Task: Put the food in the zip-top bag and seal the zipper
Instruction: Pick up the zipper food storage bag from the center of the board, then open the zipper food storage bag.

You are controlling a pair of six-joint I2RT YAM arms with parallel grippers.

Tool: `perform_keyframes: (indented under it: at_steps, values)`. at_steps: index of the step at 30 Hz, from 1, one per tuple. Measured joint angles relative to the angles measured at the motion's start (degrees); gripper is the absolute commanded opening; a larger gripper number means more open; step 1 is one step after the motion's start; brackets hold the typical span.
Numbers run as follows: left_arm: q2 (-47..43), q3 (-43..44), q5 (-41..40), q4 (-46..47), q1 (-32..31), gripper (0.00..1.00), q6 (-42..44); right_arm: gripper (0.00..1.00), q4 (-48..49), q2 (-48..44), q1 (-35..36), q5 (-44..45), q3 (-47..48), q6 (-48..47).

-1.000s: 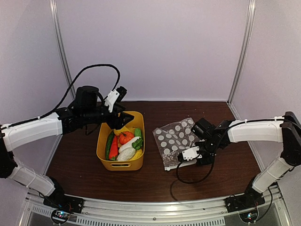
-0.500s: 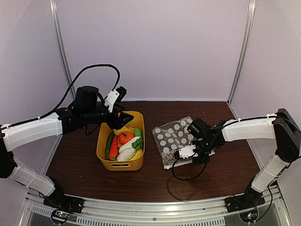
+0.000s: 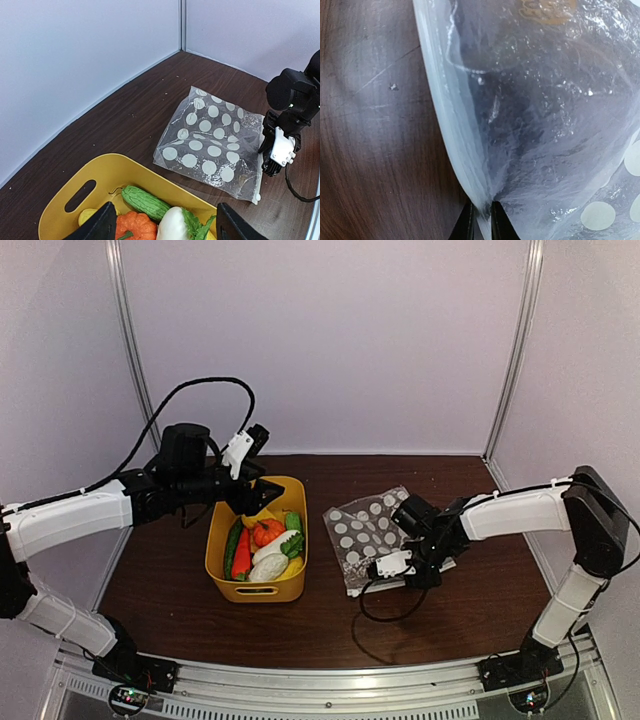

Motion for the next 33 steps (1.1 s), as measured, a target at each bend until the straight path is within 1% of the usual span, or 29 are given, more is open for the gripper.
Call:
perform_keyframes:
  at_steps: [1, 7, 11, 15, 18, 22, 25, 28, 33]
  values:
    - [0.0, 0.0, 0.0, 0.0, 0.0, 0.7, 0.0, 0.0, 0.1, 0.3, 0.0, 0.1, 0.3, 0.3]
    - [-0.6, 0.0, 0.0, 0.2, 0.0, 0.7, 0.0, 0.0, -0.5, 0.0, -0.4, 0.0, 3.0, 2.0]
    - [-0.7, 0.0, 0.0, 0.4, 0.0, 0.69, 0.0, 0.0, -4.0, -3.8, -1.0, -1.3, 5.8, 3.4]
    - [-0.7, 0.0, 0.4, 1.0, 0.0, 0.69, -0.4, 0.0, -7.4, -8.3, -2.4, -3.4, 10.7, 5.7]
    - [-0.7, -0.1, 0.9, 2.5, 0.0, 0.7, -2.1, 0.0, -8.4, -10.4, -5.5, -6.1, 13.8, 8.8]
    - [-1.4, -0.7, 0.4, 5.2, -0.6, 0.73, -5.6, 0.0, -8.2, -11.9, -12.3, -11.1, 15.4, 14.5]
    - [-1.7, -0.8, -1.7, 7.7, -3.1, 0.74, -8.0, 0.0, -7.3, -12.3, -17.0, -15.1, 15.9, 19.8]
    - [-0.5, 0.2, -4.3, 9.2, -6.6, 0.74, -11.1, 0.0, -5.9, -13.0, -18.8, -16.4, 16.8, 24.4]
    - [8.4, 6.2, -9.6, 12.7, -13.0, 0.79, -17.4, 0.0, -2.6, -14.5, -18.9, -17.4, 18.9, 31.3]
